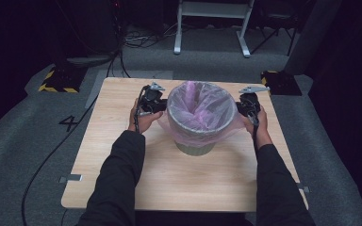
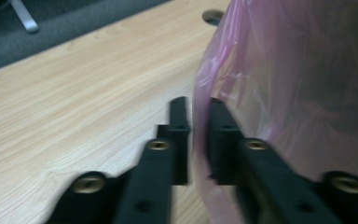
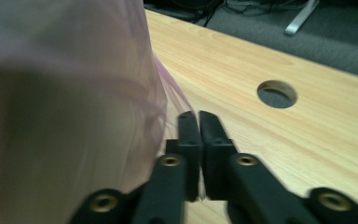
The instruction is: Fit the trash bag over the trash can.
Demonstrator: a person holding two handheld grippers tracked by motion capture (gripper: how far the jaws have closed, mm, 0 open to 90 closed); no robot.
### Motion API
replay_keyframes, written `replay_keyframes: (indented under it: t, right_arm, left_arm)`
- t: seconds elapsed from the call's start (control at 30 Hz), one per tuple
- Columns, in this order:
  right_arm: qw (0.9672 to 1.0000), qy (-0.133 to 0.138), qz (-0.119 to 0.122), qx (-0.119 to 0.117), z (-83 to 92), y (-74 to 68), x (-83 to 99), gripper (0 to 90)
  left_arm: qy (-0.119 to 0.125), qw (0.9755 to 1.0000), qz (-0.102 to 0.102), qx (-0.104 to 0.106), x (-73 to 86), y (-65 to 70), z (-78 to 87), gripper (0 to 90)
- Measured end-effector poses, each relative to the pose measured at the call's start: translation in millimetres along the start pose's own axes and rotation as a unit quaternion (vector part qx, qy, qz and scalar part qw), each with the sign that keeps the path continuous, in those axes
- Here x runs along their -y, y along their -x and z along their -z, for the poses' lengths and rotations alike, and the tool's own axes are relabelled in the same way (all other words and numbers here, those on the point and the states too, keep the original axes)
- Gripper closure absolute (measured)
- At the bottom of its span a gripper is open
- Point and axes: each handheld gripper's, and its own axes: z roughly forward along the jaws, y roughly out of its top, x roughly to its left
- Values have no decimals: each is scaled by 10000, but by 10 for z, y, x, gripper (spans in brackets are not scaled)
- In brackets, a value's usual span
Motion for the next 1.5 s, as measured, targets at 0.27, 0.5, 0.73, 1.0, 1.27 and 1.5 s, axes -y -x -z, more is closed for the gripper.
replay_keyframes:
  t: [0.27,0.5,0.73,1.0,1.27,1.5]
  right_arm:
    - [9991,430,-25,-65,387,145,102,542]
    - [9963,653,351,-443,774,82,182,378]
    - [9874,574,1013,-1069,1075,-184,317,232]
    - [9843,476,1313,-1079,1015,-492,434,526]
    - [9851,301,1351,-1016,877,-526,619,900]
    - [9858,-206,1327,-1006,681,-505,815,900]
  left_arm:
    - [571,9976,-267,296,250,11,484,441]
    - [695,9928,-587,776,501,245,712,232]
    - [306,9882,-1051,1068,690,590,607,189]
    - [65,9883,-1339,735,690,716,456,643]
    - [-135,9860,-1481,752,800,685,363,892]
    - [-340,9848,-1560,683,914,685,326,886]
